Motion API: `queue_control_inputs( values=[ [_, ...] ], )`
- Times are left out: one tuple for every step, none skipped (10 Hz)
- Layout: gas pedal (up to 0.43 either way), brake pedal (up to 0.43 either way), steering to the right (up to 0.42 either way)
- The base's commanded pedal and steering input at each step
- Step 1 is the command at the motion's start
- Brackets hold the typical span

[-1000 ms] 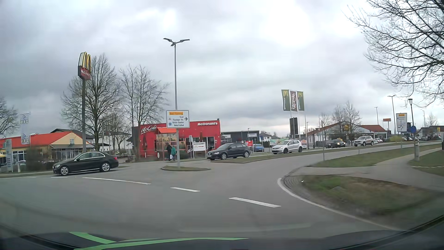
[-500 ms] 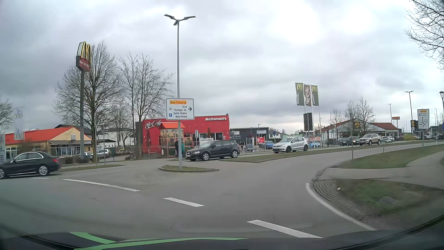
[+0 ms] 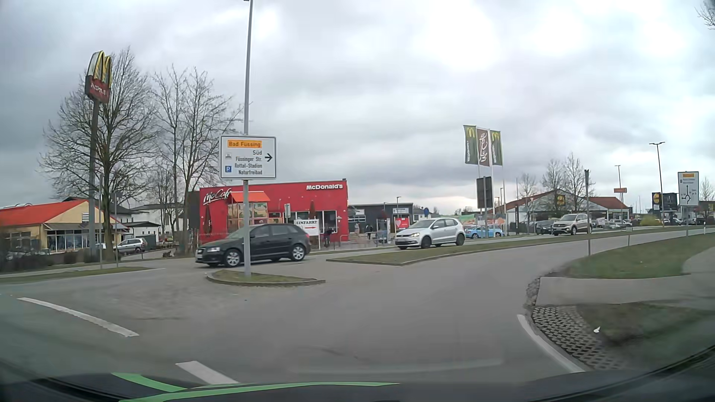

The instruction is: Follow the waypoints while adhering to traffic rules and regulations

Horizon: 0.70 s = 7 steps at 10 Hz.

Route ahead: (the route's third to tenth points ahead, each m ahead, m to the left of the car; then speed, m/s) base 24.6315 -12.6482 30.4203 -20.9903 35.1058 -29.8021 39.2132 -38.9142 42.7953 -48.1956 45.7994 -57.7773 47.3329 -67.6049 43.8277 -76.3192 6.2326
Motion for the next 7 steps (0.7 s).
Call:
queue_control_inputs(
  values=[
    [0.087, 0.0, 0.097],
    [0.087, 0.0, 0.104],
    [0.087, 0.0, 0.118],
    [0.087, 0.0, 0.131],
    [0.087, 0.0, 0.148],
    [0.087, 0.0, 0.168],
    [0.087, 0.0, 0.185]
  ],
)
